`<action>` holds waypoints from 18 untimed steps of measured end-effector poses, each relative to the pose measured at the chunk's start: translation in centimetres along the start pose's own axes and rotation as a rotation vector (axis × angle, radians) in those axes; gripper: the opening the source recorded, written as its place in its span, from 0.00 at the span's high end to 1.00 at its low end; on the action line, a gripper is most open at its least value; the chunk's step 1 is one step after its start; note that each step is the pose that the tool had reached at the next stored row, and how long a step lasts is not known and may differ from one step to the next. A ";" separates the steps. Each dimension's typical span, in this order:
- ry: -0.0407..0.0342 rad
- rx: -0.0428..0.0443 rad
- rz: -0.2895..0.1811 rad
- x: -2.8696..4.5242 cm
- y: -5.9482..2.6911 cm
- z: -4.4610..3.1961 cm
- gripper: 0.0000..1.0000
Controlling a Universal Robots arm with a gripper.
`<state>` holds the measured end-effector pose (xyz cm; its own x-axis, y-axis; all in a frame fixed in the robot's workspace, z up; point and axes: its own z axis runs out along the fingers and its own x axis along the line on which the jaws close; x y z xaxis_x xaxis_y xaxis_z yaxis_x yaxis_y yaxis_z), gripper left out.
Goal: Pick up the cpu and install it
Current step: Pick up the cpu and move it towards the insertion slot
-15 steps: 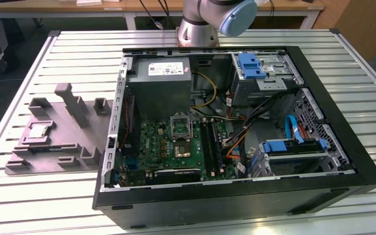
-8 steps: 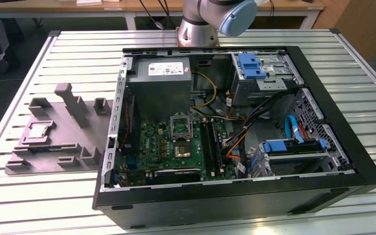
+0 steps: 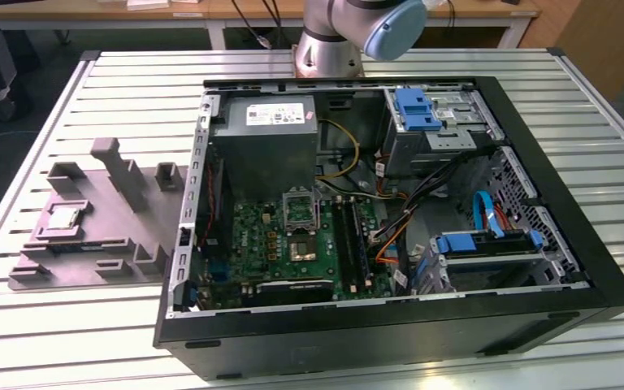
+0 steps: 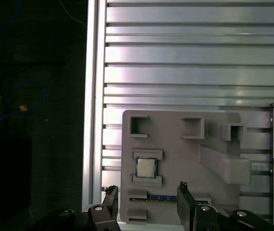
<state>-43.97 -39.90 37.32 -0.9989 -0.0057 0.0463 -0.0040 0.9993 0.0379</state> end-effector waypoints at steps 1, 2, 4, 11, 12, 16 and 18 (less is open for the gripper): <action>0.0000 0.0000 0.000 0.00 0.00 0.01 0.40; 0.0000 0.0001 0.000 0.00 0.00 0.02 0.40; -0.0001 0.0000 0.000 0.01 0.00 0.05 0.40; -0.0001 0.0000 0.000 0.00 -0.01 0.24 0.40; -0.0002 -0.0001 0.000 0.00 -0.01 0.27 0.40; 0.0000 0.0000 0.000 0.00 -0.01 0.37 0.40; -0.0001 0.0000 0.000 -0.01 -0.02 0.41 0.40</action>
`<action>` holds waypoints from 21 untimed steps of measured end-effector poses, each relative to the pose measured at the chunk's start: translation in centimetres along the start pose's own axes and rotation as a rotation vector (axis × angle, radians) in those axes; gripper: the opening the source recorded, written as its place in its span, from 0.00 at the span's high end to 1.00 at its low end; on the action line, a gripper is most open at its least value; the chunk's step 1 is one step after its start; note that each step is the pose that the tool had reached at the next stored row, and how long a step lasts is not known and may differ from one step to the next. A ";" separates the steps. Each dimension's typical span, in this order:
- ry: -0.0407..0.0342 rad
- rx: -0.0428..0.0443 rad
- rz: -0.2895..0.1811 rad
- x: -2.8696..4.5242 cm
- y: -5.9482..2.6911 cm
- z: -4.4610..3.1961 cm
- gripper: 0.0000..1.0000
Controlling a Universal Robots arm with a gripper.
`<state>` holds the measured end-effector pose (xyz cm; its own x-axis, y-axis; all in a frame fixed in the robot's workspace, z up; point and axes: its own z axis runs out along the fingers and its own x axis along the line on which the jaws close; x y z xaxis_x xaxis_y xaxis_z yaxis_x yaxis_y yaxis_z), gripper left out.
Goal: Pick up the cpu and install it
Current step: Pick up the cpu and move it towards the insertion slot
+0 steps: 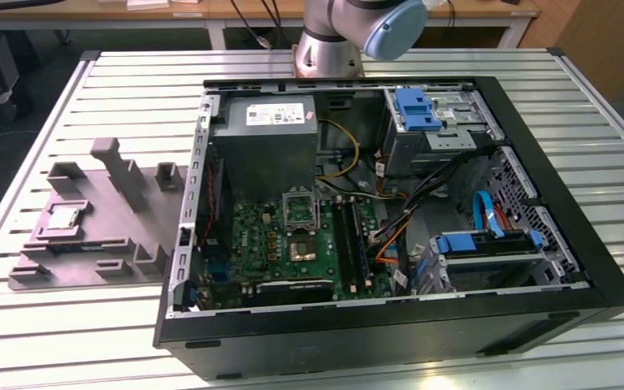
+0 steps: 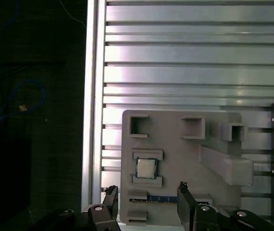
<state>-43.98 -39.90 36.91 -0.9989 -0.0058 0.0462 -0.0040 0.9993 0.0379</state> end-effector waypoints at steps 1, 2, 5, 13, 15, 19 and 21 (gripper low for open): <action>0.0000 0.0000 0.000 0.00 0.00 0.02 0.40; 0.0000 0.0000 0.000 -0.01 0.00 0.10 0.40; 0.0000 0.0000 0.000 -0.01 -0.01 0.19 0.40; 0.0000 -0.0001 0.000 -0.02 -0.02 0.42 0.40; -0.0001 -0.0025 0.000 -0.04 -0.27 0.80 0.40; 0.0000 -0.0097 0.000 -0.05 -0.57 1.06 0.40; 0.0000 -0.0108 0.000 -0.04 -0.60 1.07 0.40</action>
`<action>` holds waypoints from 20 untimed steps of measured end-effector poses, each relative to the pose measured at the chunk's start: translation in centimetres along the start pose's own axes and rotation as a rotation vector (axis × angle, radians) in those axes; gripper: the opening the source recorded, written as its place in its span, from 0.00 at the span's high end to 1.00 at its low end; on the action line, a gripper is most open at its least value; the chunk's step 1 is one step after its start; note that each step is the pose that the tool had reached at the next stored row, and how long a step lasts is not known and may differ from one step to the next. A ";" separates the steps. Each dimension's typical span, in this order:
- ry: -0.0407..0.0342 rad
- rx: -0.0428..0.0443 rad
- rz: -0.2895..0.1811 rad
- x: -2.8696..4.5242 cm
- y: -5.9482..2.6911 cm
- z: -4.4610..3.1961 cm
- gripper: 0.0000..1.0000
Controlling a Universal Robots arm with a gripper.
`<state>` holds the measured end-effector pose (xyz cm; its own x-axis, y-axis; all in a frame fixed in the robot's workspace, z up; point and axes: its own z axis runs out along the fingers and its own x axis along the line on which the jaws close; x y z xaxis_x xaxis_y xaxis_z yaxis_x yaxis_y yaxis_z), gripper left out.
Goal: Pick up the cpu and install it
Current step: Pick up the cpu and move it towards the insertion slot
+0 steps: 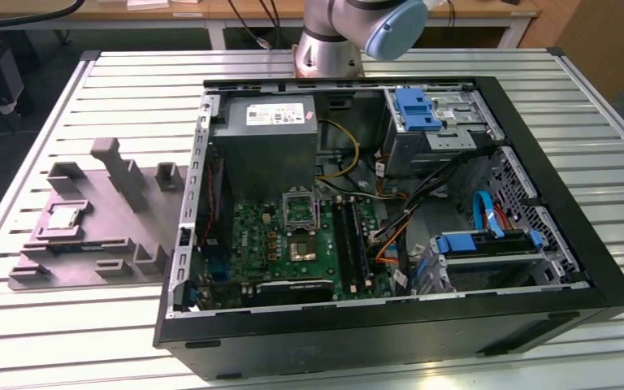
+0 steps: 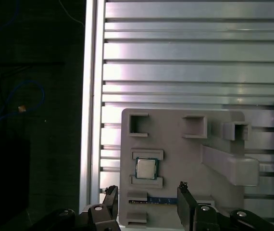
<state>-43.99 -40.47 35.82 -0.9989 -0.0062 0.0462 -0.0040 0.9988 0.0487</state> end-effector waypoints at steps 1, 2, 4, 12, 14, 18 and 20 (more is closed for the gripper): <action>0.0000 -0.0006 0.000 0.00 -0.02 0.00 0.40; 0.0000 -0.0012 0.000 0.00 -0.04 0.01 0.40; -0.0001 -0.0025 0.000 0.00 -0.08 0.02 0.40; 0.0001 -0.0064 0.000 0.00 -0.23 0.09 0.40; -0.0001 -0.0065 0.000 -0.01 -0.24 0.13 0.40; 0.0000 -0.0065 0.000 -0.01 -0.26 0.18 0.40; -0.0001 -0.0066 0.000 -0.01 -0.26 0.20 0.40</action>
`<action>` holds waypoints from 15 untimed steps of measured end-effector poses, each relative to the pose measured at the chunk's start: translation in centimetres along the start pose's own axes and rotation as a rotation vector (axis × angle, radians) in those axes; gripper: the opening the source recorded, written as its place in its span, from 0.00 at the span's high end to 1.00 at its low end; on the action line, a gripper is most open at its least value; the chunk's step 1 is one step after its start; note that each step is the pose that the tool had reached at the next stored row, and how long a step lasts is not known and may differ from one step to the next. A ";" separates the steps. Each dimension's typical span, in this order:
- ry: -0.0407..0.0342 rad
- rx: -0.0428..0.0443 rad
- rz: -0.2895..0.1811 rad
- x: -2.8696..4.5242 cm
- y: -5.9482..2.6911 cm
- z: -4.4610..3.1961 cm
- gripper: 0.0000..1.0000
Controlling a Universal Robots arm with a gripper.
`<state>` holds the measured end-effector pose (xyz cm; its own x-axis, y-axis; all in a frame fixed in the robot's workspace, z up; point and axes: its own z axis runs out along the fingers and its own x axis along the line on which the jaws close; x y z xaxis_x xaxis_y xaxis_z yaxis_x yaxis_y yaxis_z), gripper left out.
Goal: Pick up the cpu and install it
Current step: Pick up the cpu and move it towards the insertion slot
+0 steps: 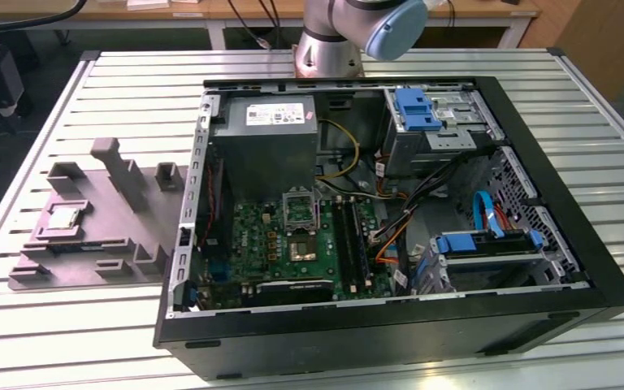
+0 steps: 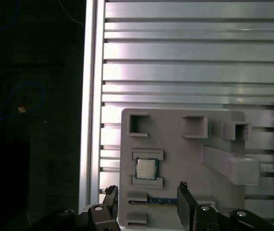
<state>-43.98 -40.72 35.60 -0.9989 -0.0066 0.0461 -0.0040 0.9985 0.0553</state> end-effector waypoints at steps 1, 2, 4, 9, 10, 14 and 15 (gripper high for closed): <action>-0.0002 -0.0001 0.000 0.00 0.00 0.05 0.40; -0.0001 0.0000 0.000 0.00 0.00 0.08 0.40; -0.0002 -0.0001 0.000 0.00 -0.02 0.24 0.40; 0.0000 0.0001 0.000 -0.03 -0.07 0.96 0.40; -0.0001 0.0001 0.000 -0.03 -0.08 1.05 0.40; 0.0001 0.0001 0.000 -0.04 -0.09 1.16 0.40; 0.0001 0.0001 0.000 -0.04 -0.09 1.16 0.40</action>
<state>-44.00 -40.74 34.44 -0.9989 -0.0066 0.0462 -0.0041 0.9985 0.0552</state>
